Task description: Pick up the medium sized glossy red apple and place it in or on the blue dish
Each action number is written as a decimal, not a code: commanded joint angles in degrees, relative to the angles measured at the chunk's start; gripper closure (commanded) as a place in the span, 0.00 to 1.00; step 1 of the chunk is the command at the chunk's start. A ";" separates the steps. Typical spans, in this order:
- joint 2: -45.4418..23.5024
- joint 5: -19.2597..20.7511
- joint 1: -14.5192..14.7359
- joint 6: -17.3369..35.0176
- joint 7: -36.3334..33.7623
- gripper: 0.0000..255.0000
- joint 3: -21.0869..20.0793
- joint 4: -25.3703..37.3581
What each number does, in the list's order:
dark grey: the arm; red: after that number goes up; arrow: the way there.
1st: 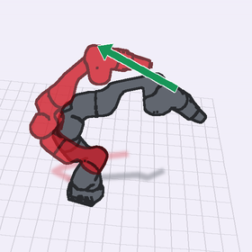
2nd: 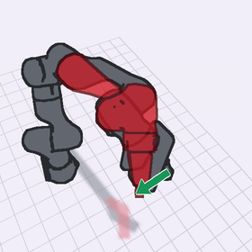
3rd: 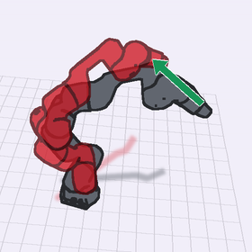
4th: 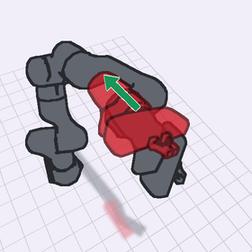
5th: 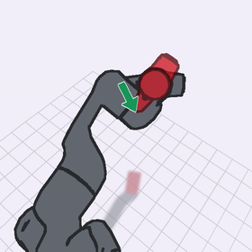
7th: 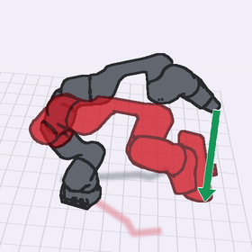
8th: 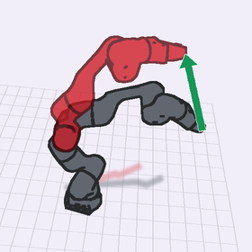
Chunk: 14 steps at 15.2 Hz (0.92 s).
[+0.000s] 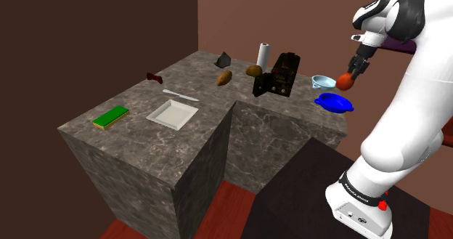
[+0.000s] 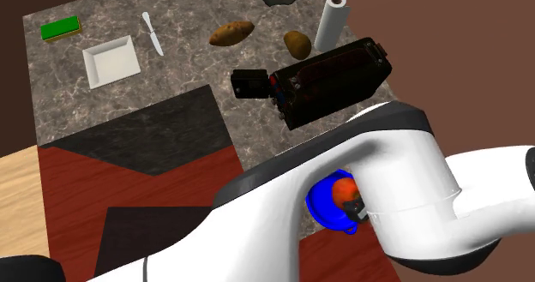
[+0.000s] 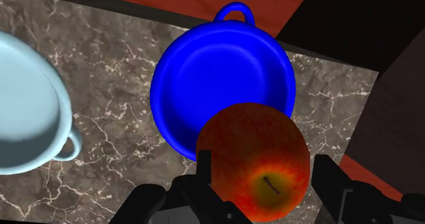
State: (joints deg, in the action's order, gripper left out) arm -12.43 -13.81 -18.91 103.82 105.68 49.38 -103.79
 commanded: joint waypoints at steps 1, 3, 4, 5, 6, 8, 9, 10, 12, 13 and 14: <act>-0.34 -0.36 -0.03 1.44 0.35 1.00 -0.12 -1.23; -0.91 -0.88 -0.16 2.78 0.78 1.00 -0.29 -2.24; -1.21 -1.17 -0.24 3.44 1.01 1.00 -0.39 -2.72; -1.53 -1.46 -0.32 4.09 1.25 1.00 -0.48 -3.18; -1.86 -1.77 -0.41 4.74 1.49 1.00 -0.59 -3.63; -2.56 -2.42 -0.61 6.02 1.99 1.00 -0.83 -4.50; -2.93 -2.76 -0.72 6.65 2.26 1.00 -0.96 -4.91; -3.31 -3.11 -0.84 7.28 2.53 1.00 -1.10 -5.30; -4.11 -3.85 -1.09 8.52 3.08 1.00 -1.40 -6.05; -4.63 -4.34 -1.26 9.28 3.44 1.00 -1.61 -6.50; -4.63 -4.33 -1.26 9.28 3.44 1.00 -1.61 -6.50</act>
State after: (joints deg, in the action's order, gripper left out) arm -16.91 -17.94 -20.18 112.58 109.02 47.87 -109.89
